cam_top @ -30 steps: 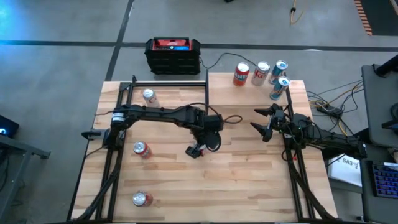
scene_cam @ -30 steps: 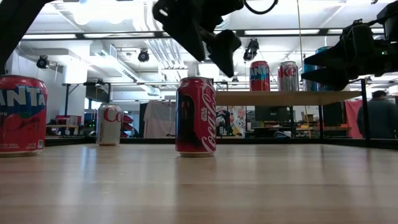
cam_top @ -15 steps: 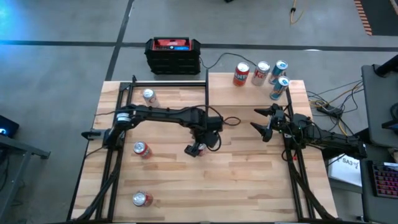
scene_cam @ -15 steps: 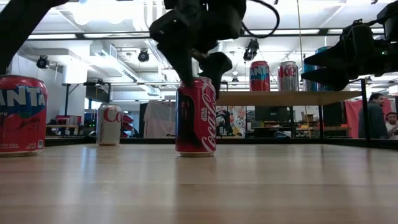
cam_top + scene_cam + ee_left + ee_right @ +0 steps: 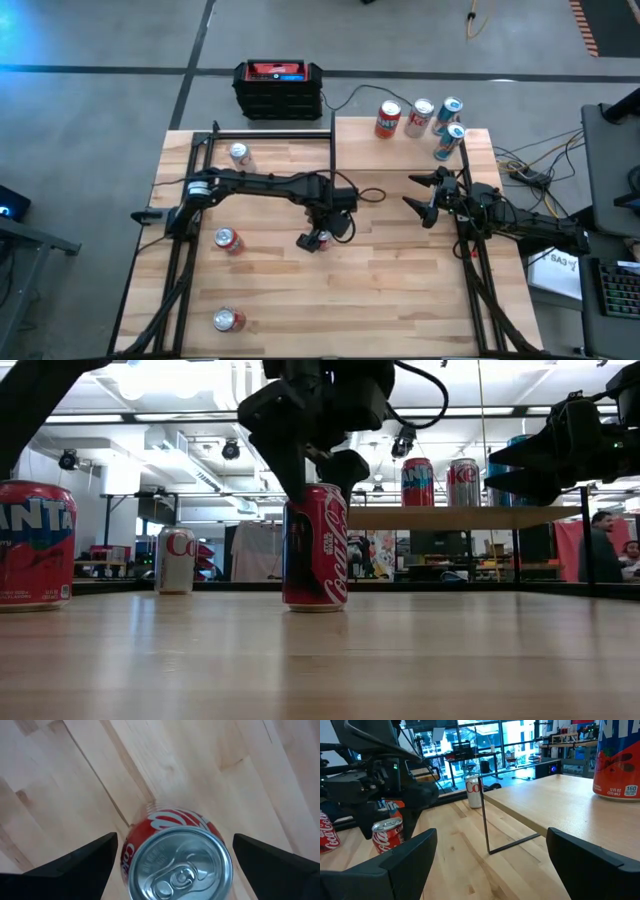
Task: Place canned beverage on shelf
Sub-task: Put the top red white soda can on the shelf
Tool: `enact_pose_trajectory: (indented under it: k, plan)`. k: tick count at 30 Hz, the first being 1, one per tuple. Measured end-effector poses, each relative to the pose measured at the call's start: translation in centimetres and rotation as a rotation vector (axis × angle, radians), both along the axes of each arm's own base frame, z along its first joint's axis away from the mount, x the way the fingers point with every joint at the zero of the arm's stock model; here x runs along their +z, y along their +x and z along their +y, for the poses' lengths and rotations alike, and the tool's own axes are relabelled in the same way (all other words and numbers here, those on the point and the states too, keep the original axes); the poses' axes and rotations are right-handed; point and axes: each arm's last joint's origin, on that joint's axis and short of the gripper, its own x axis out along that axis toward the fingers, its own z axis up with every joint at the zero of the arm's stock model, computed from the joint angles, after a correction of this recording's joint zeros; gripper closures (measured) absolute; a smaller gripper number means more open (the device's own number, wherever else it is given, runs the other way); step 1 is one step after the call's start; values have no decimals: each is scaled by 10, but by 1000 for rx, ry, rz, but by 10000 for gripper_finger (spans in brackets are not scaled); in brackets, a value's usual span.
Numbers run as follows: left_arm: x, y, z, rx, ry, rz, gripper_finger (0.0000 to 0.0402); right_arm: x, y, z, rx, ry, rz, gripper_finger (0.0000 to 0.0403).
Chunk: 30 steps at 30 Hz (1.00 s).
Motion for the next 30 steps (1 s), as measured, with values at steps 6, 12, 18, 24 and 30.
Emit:
enact_pose_trajectory:
  k: [6, 12, 18, 24, 30]
  plan:
    - [0, 0, -1, 6, -39, 5, 31, 0, 0, 0, 0, 0, 0, 44]
    - [0, -2, -1, 40, -73, 32, 82, 0, 0, 0, 0, 0, 0, 44]
    - [0, -2, 2, 58, -77, 33, 133, 0, 0, 0, 0, 0, 0, 44]
    - [0, -3, 3, -69, -55, 10, 119, 0, 0, 0, 0, 0, 0, 44]
    - [0, -6, 6, -377, -10, -43, 122, 0, 0, 0, 0, 0, 0, 44]
